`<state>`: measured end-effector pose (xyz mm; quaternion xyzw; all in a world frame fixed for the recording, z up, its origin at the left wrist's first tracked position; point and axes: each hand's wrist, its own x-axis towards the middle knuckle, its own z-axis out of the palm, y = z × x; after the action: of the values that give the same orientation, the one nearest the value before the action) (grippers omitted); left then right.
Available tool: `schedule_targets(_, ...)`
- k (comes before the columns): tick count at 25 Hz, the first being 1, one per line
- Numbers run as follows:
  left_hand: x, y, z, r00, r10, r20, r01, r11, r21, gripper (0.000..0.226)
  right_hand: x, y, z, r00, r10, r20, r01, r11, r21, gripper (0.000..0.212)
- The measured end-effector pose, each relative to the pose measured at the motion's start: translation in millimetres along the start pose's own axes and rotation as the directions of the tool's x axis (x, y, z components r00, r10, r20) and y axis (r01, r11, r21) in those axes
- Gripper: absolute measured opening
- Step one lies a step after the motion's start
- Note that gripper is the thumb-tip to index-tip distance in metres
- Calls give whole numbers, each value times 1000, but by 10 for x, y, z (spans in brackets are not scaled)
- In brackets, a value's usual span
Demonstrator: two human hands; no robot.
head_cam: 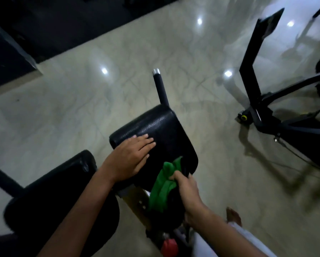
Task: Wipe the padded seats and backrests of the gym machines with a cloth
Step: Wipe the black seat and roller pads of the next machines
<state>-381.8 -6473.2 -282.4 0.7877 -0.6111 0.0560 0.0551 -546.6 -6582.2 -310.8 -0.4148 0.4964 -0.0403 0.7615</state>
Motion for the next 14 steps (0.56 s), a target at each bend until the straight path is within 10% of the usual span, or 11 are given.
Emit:
schedule_targets(5, 80, 179, -349, 866, -465, -183, 401, 865, -302, 39, 39, -1282, 202, 765, -527, 370, 620, 448, -644, 34)
schedule_targets(14, 214, 484, -776, 545, -793, -272, 670, 607, -428, 39, 228, -2151, 730, 499, -418, 759, 846, 46, -531, 22)
